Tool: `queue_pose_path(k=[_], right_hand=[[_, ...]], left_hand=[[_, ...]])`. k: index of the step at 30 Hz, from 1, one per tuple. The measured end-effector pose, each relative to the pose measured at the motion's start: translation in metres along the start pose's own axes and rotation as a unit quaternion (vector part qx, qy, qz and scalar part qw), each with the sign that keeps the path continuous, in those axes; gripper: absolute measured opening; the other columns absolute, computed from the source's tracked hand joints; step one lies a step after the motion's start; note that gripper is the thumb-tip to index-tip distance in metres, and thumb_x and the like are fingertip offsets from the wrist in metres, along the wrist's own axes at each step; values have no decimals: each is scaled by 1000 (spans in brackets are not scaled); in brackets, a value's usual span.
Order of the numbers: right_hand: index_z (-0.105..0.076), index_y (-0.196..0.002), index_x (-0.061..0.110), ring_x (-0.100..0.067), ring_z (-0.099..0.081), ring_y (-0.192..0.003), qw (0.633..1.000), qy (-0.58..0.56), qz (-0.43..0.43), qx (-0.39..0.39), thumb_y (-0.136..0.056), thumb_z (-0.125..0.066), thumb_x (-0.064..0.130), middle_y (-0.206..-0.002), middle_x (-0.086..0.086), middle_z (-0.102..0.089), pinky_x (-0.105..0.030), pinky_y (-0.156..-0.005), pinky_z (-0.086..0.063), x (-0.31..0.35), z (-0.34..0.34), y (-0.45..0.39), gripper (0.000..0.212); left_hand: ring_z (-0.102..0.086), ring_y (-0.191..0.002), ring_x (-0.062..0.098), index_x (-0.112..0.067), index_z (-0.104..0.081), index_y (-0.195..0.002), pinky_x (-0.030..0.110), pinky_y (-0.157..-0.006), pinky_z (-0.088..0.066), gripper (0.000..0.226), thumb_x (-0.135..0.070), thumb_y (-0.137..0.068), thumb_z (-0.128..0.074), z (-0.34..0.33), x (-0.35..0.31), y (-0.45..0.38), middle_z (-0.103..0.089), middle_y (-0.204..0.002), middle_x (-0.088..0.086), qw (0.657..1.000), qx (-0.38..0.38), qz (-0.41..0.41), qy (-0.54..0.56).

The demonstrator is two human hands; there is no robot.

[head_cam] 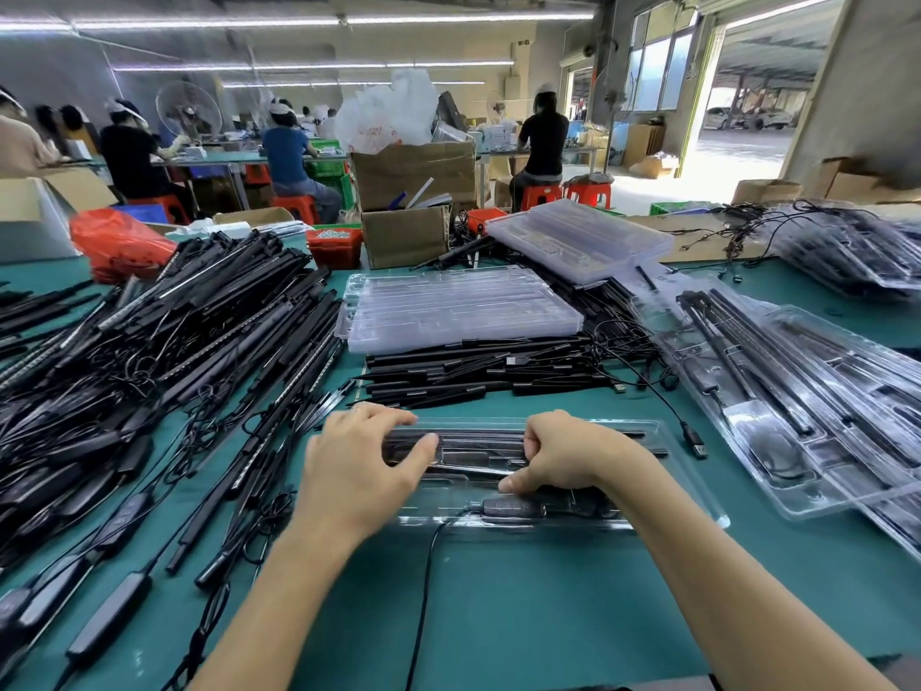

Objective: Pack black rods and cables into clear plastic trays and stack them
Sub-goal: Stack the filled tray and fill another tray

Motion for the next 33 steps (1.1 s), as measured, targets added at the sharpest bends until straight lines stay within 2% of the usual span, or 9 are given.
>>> queue_pose_path(k=[3, 6, 10, 16, 19, 22, 26, 30, 33], right_hand=[[-53, -88, 16, -23, -50, -82, 1000, 7, 0, 3, -77, -79, 55, -102, -8, -60, -31, -65, -39, 1, 0, 2, 48], [-48, -92, 18, -26, -52, -94, 999, 36, -13, 5, -78, -77, 57, -118, -11, -57, -33, -78, -42, 2, -1, 1, 51], [-49, -122, 15, -31, -49, -121, 995, 91, -29, 0, -83, -70, 61, -133, -12, -43, -43, -101, -45, 8, -7, 0, 64], [-44, -132, 12, -31, -43, -127, 995, 95, -28, -8, -87, -67, 58, -136, -13, -40, -46, -106, -43, 9, -11, 2, 69], [-44, -132, 13, -31, -43, -128, 997, 71, -28, 9, -87, -67, 57, -138, -13, -39, -46, -107, -42, 6, -9, 2, 68], [-45, -130, 14, -32, -45, -127, 997, 70, -29, 15, -86, -69, 57, -137, -13, -39, -47, -107, -42, 6, -7, 1, 66], [-46, -128, 15, -32, -47, -125, 997, 70, -32, 24, -85, -70, 57, -137, -12, -39, -48, -105, -43, 5, -7, -1, 65], [-47, -129, 15, -32, -49, -123, 997, 69, -28, 22, -85, -70, 58, -137, -12, -40, -43, -103, -44, 4, -7, -2, 66], [-47, -129, 15, -31, -49, -123, 997, 68, -26, 24, -85, -70, 58, -137, -12, -41, -41, -101, -44, 3, -6, -2, 66]], left_hand=[[-32, -136, 12, -44, -52, -135, 45, -111, -24, 60, -77, -86, -39, -5, 19, -1, -46, -142, -14, 992, 88, 41, -79], [-24, -143, 24, -43, -37, -146, 49, -114, -20, 69, -79, -88, -24, -7, 33, 1, -36, -154, -2, 976, 95, 108, -163], [-36, -136, 31, -41, -32, -148, 50, -108, -27, 66, -75, -92, -24, -7, 38, 5, -42, -151, 5, 966, 99, 156, -181], [-39, -129, 31, -32, -33, -145, 47, -104, -31, 69, -75, -91, -27, 1, 27, 3, -46, -143, 7, 965, 103, 162, -181], [-37, -109, 16, -35, -41, -117, 35, -90, -38, 68, -89, -76, -33, 13, 7, 16, -44, -117, -5, 979, 102, 93, -151], [-45, -84, 4, -34, -42, -84, 26, -65, -36, 76, -102, -49, -44, 24, -15, 38, -50, -89, -16, 974, 183, 56, -118], [-57, -75, 5, -26, -56, -78, 23, -58, -38, 47, -71, -62, -59, 31, -23, 62, -61, -77, -12, 912, 341, 54, -223], [-60, -71, 11, -22, -55, -77, 30, -67, -48, 23, -42, -87, -51, 33, -21, 66, -64, -76, -6, 889, 437, 51, -125], [-59, -55, 15, -22, -48, -88, 29, -59, -49, 21, -37, -103, -42, 37, -19, 65, -66, -67, 0, 867, 469, 136, 100]])
Point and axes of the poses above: each hand's wrist, its own y-axis away from the middle knuckle, its own z-axis out of the back of the hand, x = y × z, the point moved 4 cm from there along -y, towards the middle knuckle
